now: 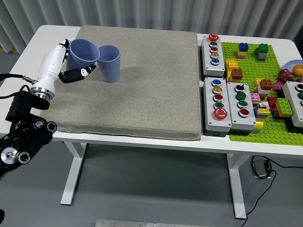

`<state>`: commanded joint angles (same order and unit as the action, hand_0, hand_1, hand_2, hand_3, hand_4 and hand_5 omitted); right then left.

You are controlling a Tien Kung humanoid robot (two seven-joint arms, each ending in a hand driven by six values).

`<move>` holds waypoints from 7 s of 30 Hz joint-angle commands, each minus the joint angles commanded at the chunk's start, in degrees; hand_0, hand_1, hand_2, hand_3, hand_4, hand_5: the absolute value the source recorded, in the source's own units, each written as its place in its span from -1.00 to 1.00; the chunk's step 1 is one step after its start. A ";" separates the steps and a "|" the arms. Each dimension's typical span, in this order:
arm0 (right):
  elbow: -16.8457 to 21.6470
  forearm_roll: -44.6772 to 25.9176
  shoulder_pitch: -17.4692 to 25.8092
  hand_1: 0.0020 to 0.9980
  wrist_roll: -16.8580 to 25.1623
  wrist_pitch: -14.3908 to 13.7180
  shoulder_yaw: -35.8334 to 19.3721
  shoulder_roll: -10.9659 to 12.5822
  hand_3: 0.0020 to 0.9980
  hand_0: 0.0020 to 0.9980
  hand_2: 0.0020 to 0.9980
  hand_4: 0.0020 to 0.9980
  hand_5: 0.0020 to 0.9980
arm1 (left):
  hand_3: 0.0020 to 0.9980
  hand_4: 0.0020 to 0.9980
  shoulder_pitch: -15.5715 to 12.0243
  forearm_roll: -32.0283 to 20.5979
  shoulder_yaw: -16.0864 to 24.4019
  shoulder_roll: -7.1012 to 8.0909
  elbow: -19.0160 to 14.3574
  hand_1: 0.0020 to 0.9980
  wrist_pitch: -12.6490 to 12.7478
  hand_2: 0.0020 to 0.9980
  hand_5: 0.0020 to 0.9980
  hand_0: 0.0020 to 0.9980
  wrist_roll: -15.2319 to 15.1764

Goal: Pick cup pour cup place

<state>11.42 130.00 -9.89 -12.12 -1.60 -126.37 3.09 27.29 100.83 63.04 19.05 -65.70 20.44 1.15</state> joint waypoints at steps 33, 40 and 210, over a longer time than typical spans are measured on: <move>0.03 0.00 -0.35 0.31 -0.19 0.09 0.46 0.30 0.16 0.38 0.17 -1.00 -0.67 | 0.10 0.36 11.82 10.30 -6.48 3.09 8.14 0.03 -5.69 0.08 -0.87 -0.05 1.73; 0.00 0.00 -0.48 0.31 -0.18 0.05 0.47 0.37 0.16 0.38 0.17 -1.00 -0.67 | 0.10 0.36 13.21 13.40 -7.50 3.28 9.64 0.03 -7.37 0.08 -0.87 -0.05 1.82; -0.10 -0.70 -0.68 0.31 -0.33 -0.44 2.11 0.82 0.16 0.38 0.17 -1.00 -0.67 | 0.07 0.37 28.24 29.17 -30.53 9.85 10.50 0.02 -9.05 0.05 -0.75 -0.08 6.79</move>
<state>11.32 129.30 -10.58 -12.45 -2.04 -124.26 3.91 55.52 130.00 32.50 28.90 -55.20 11.38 7.94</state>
